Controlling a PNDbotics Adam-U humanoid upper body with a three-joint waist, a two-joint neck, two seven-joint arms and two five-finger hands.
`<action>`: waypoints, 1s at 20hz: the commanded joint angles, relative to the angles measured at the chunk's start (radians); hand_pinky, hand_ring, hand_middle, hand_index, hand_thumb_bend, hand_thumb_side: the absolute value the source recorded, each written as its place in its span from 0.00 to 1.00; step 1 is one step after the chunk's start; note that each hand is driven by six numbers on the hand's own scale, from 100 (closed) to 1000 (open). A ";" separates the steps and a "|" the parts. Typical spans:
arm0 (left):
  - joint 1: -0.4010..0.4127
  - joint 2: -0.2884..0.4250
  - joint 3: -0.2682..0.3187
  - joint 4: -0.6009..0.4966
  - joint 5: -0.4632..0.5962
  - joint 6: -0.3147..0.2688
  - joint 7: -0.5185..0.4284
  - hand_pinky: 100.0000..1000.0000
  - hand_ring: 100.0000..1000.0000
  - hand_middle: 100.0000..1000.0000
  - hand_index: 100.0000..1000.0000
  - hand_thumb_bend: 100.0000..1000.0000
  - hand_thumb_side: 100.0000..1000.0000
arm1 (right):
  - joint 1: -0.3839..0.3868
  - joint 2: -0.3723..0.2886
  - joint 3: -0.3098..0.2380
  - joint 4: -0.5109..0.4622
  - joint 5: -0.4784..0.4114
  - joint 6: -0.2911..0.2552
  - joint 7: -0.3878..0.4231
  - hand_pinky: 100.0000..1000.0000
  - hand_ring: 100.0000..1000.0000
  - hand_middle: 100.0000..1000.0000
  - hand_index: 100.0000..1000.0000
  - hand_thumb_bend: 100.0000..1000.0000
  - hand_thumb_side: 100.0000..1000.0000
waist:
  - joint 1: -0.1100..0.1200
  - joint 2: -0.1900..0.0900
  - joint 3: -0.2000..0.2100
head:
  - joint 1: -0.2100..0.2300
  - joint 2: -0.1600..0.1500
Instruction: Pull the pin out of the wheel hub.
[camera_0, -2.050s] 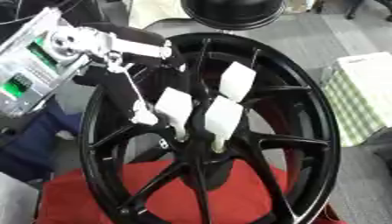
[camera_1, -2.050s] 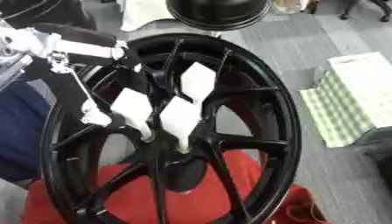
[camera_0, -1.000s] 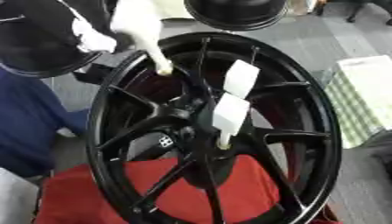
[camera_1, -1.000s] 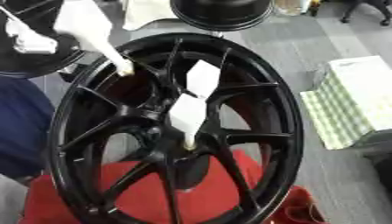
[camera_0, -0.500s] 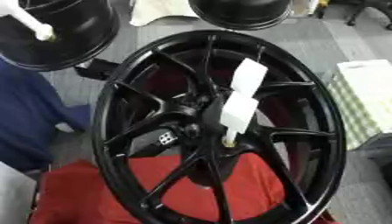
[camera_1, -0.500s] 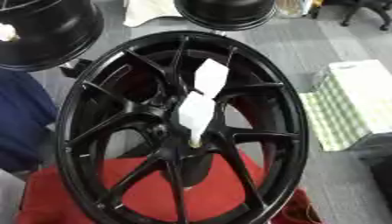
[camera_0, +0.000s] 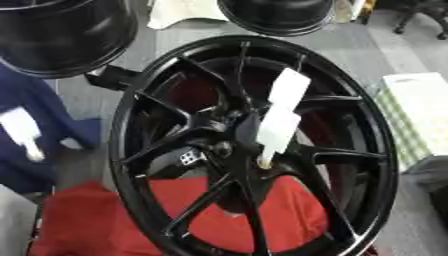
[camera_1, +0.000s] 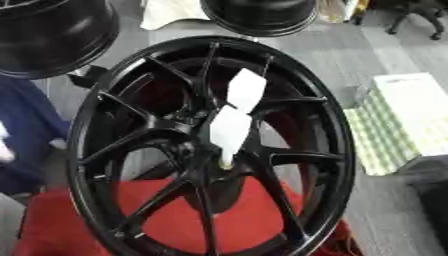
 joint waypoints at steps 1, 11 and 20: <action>0.002 0.054 0.044 -0.017 0.004 -0.004 0.027 0.77 0.84 0.82 0.86 0.58 0.42 | -0.011 -0.040 -0.013 -0.016 -0.002 0.003 -0.003 0.71 0.61 0.55 0.67 0.00 0.68 | 0.000 -0.023 0.000 | 0.005 -0.010; -0.057 -0.002 0.156 -0.043 0.169 0.024 0.201 0.65 0.74 0.72 0.76 0.45 0.39 | -0.003 -0.043 -0.015 -0.022 -0.002 0.004 -0.002 0.70 0.61 0.55 0.67 0.00 0.67 | -0.014 -0.040 0.010 | 0.001 -0.001; -0.035 -0.085 0.265 -0.052 0.332 0.078 0.364 0.63 0.74 0.72 0.78 0.50 0.38 | 0.006 -0.045 -0.024 -0.031 -0.007 -0.005 -0.011 0.70 0.61 0.55 0.67 0.00 0.67 | -0.023 -0.036 0.013 | 0.000 0.001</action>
